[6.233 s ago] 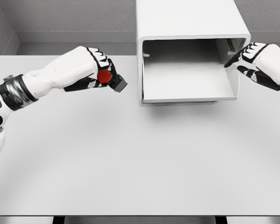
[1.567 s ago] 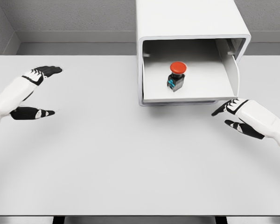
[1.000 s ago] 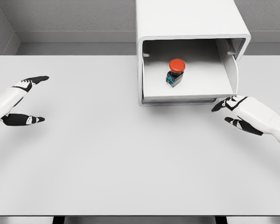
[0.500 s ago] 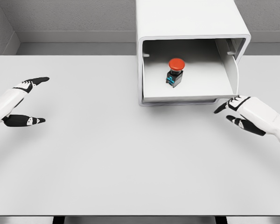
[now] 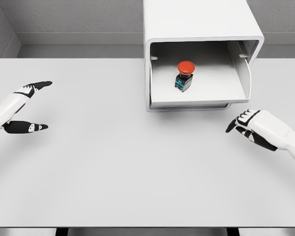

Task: Slide open multi-storey tabletop storage cabinets and put open load switch and slide close multi-storey tabletop storage cabinets

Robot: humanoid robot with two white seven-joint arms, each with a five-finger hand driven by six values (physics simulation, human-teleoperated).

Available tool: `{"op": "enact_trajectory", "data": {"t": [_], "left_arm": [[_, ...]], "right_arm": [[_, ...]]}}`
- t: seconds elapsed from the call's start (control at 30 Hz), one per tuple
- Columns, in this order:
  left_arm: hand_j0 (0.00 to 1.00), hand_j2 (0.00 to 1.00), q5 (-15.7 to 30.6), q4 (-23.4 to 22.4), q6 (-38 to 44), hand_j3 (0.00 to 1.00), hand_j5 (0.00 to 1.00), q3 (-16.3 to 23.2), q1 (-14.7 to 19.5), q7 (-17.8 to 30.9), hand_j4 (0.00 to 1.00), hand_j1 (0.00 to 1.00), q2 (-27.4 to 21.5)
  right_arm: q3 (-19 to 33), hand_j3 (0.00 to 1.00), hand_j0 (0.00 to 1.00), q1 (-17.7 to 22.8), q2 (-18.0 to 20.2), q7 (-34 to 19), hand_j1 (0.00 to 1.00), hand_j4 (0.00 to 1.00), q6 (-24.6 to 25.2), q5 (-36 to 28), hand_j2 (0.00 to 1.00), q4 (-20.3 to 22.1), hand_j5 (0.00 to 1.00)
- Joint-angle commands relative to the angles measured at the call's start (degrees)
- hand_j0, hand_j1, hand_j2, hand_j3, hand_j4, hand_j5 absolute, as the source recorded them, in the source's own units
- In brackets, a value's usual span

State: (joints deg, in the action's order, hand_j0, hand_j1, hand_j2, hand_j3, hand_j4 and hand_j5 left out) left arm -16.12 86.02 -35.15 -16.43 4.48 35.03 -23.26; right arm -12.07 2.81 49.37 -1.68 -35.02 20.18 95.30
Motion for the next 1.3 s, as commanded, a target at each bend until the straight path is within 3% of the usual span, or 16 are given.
{"op": "enact_trajectory", "data": {"t": [0.0,0.13,0.33,0.57,1.13,1.27], "left_arm": [[1.0,1.0,0.5,0.0,0.2,1.0,1.0,0.0,0.0,0.0,1.0,1.0,0.0],[1.0,1.0,0.5,0.0,0.2,1.0,1.0,0.0,0.0,0.0,1.0,1.0,0.0],[1.0,1.0,0.5,0.0,0.2,1.0,1.0,0.0,0.2,0.0,1.0,1.0,0.0],[1.0,1.0,0.5,0.0,0.2,1.0,1.0,0.0,0.0,0.0,1.0,1.0,0.1],[1.0,1.0,0.6,0.3,0.2,1.0,1.0,0.0,-0.2,0.0,1.0,1.0,0.1],[1.0,1.0,0.6,0.2,0.2,1.0,1.0,0.0,-0.1,0.0,1.0,1.0,0.1]], "right_arm": [[0.0,0.44,0.44,0.0,-0.2,0.0,0.44,0.44,0.0,-0.5,0.44,2.9,0.44],[0.2,0.44,0.44,0.9,-0.1,-0.3,0.44,0.44,0.0,-0.6,0.44,5.5,0.44],[4.1,0.47,0.47,0.4,0.0,-0.7,0.47,0.47,0.0,-0.6,0.47,5.7,0.47],[4.2,0.47,0.47,-0.3,-0.3,-0.7,0.47,0.47,0.0,-0.3,0.47,5.3,0.47],[-0.1,0.47,0.47,-5.5,-3.0,-0.8,0.47,0.47,0.0,0.0,0.47,1.1,0.47],[-2.8,0.47,0.47,-9.1,-3.3,-0.9,0.47,0.47,0.0,0.0,0.47,-0.3,0.47]]}}
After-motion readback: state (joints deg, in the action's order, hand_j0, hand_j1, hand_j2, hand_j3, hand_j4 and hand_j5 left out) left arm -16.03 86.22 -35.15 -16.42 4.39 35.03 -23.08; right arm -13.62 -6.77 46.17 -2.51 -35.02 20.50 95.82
